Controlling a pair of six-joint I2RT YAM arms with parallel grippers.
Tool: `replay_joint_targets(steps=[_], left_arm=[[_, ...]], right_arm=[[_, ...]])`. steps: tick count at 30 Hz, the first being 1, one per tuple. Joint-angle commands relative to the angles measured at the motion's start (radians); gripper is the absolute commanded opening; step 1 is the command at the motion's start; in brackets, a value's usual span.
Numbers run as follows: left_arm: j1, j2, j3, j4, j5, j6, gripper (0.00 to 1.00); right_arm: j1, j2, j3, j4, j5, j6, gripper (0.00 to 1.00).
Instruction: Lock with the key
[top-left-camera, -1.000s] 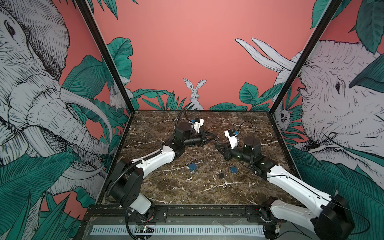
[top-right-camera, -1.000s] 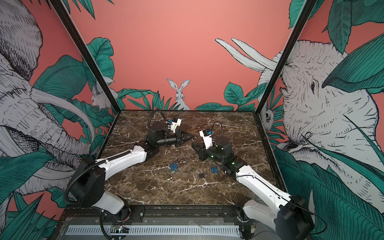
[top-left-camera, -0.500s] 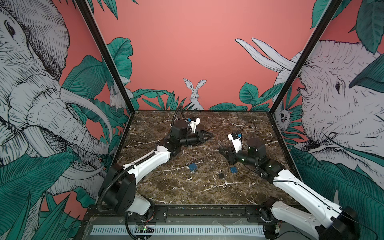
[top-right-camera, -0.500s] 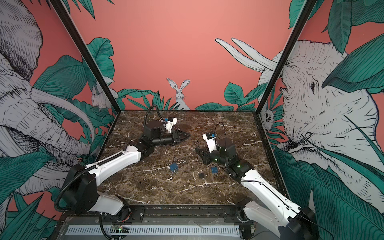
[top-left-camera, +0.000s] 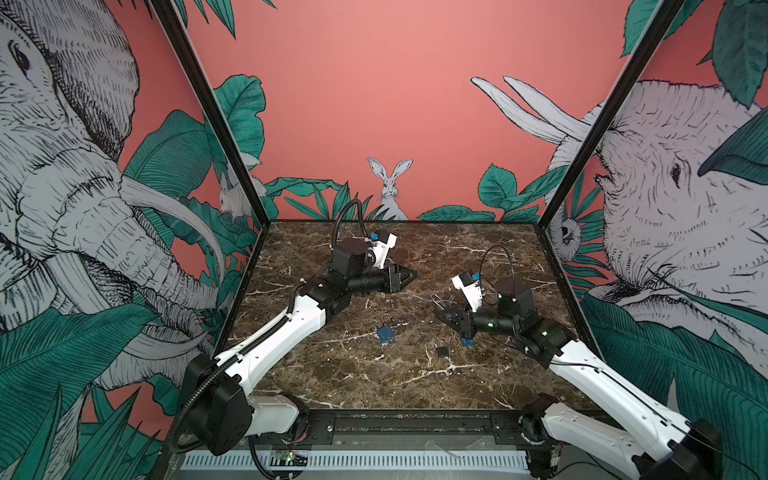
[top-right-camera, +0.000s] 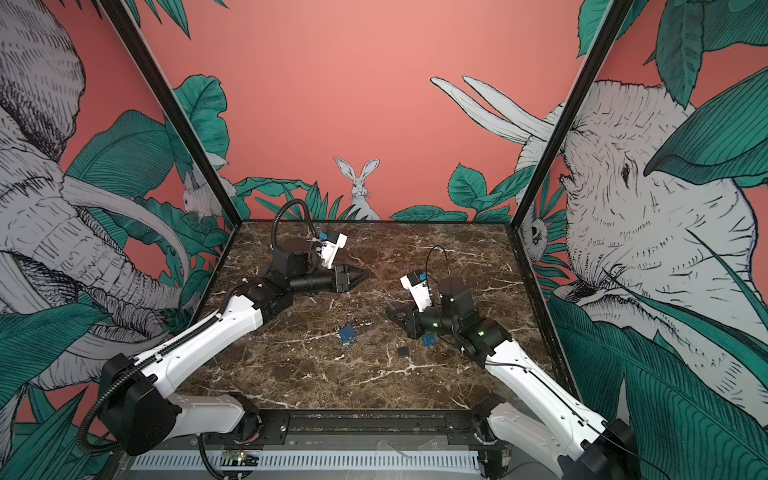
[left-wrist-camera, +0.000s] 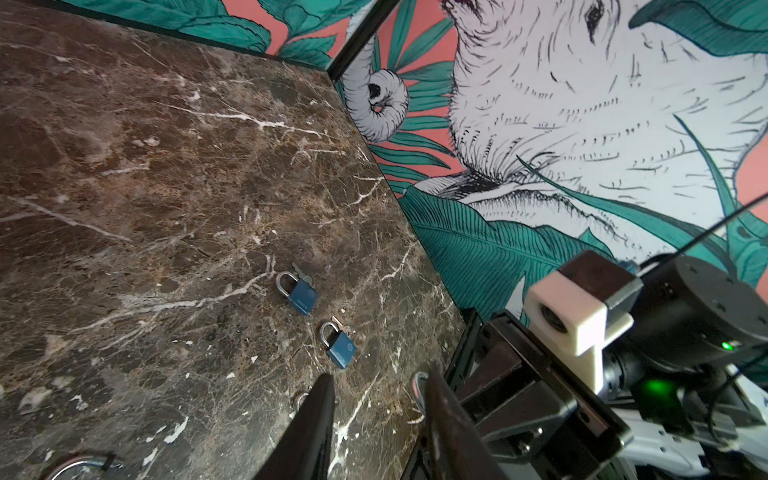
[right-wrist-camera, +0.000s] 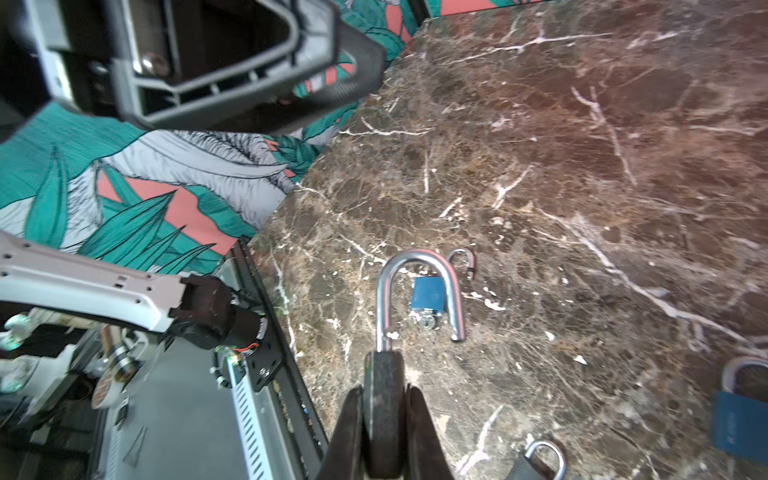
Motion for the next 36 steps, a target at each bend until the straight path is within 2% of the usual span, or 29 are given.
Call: replay_joint_targets(steps=[1, 17, 29, 36], left_arm=[[0.005, -0.013, 0.005, 0.015, 0.099, 0.057, 0.38], [-0.057, 0.062, 0.044, 0.075, 0.291, 0.067, 0.37], [-0.07, 0.104, 0.081, -0.056, 0.279, 0.161, 0.36], [-0.07, 0.093, 0.069, -0.065, 0.288, 0.169, 0.36]], right_arm=[[-0.001, 0.005, 0.04, 0.008, -0.076, 0.006, 0.0], [-0.001, 0.035, 0.072, -0.017, -0.119, 0.0, 0.0], [-0.001, 0.045, 0.099, -0.031, -0.119, -0.005, 0.0], [-0.004, 0.059, 0.115, -0.057, -0.123, -0.018, 0.0]])
